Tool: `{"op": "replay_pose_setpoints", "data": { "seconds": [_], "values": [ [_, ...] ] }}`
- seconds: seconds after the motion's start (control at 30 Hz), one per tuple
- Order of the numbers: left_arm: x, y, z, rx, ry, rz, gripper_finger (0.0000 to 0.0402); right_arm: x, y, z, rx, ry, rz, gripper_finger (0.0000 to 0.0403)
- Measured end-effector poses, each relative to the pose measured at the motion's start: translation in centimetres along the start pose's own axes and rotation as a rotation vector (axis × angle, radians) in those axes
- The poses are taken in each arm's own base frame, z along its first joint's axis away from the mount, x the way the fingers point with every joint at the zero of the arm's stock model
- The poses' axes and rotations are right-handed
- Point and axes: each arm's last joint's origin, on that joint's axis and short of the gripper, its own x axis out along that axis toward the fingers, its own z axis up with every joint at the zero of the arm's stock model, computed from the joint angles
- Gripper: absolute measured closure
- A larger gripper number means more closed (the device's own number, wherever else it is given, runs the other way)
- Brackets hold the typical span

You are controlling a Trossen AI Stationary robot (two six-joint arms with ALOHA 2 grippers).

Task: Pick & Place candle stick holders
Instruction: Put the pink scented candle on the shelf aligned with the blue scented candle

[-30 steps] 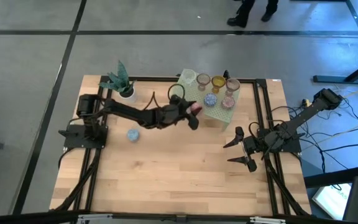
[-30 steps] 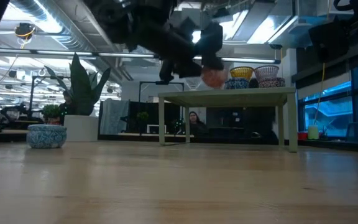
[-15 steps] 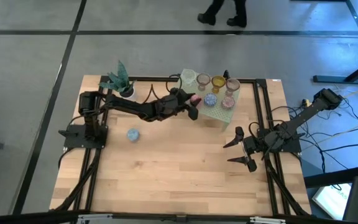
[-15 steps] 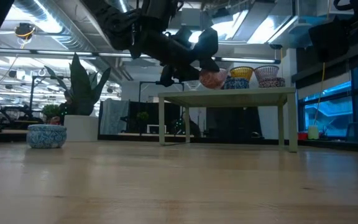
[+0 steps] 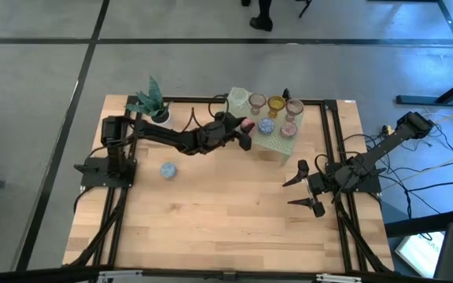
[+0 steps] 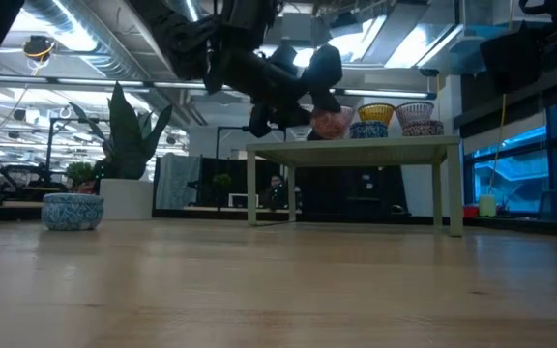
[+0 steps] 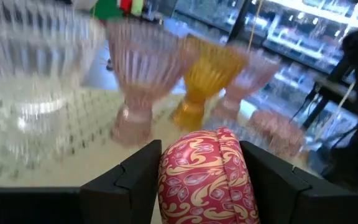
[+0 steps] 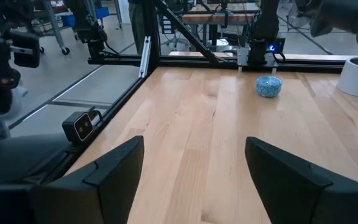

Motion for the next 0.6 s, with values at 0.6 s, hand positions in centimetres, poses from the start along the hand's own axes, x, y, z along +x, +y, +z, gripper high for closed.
{"op": "replay_pose_setpoints", "data": {
  "seconds": [0.6],
  "values": [
    [0.94, 0.95, -0.82, 0.043, 0.029, -0.031, 0.0195, 0.0, 0.0, 0.01, 0.0, -0.001, 0.0, 0.012]
  ]
}}
